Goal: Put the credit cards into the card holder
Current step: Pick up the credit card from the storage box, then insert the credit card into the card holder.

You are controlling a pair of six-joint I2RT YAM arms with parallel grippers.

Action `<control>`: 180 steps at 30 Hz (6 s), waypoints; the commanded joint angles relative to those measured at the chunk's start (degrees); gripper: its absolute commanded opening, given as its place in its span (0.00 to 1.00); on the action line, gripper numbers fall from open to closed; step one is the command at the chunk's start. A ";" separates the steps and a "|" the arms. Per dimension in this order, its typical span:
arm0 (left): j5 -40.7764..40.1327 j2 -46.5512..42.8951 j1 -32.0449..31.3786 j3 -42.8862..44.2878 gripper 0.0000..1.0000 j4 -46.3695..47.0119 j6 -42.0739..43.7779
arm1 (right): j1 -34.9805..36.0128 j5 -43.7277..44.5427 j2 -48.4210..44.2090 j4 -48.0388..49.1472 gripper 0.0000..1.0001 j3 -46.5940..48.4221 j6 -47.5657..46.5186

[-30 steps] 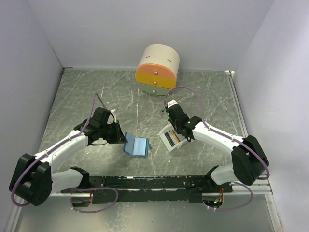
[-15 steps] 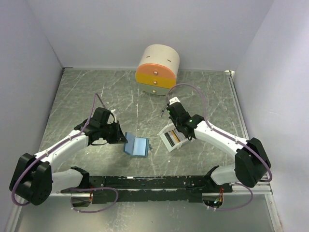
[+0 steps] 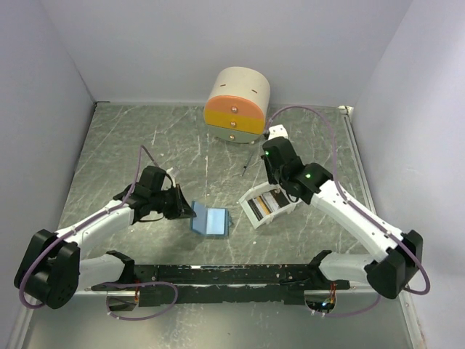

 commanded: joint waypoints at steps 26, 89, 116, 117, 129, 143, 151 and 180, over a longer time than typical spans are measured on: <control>-5.96 -1.67 -0.35 -3.84 0.18 -1.56 -2.35 | 4.82 -25.99 -1.86 24.37 0.00 -15.29 46.16; -6.99 1.68 -0.43 -6.37 0.24 0.63 -4.86 | 13.59 -23.97 18.55 47.92 0.00 -23.21 39.68; -11.12 0.81 -0.41 -6.87 0.10 -3.31 -4.36 | 13.63 -20.57 17.26 49.09 0.00 -28.46 43.90; -11.08 0.98 -0.43 -7.02 0.10 -3.12 -4.32 | 13.66 -20.67 17.33 49.26 0.00 -28.51 44.08; -10.54 1.74 -0.43 -7.28 0.08 -2.33 -4.28 | 14.09 -22.07 20.38 50.40 0.00 -27.18 44.63; -10.17 2.20 -0.41 -7.35 0.08 -1.72 -4.37 | 14.54 -22.71 21.52 51.99 0.00 -27.21 45.18; -10.22 1.95 -0.43 -7.30 0.08 -2.03 -4.20 | 14.47 -22.06 21.38 52.77 0.00 -26.43 42.61; -9.84 1.51 -0.52 -7.92 0.07 -1.47 -5.07 | 16.57 -17.11 22.23 44.08 0.22 -22.86 46.62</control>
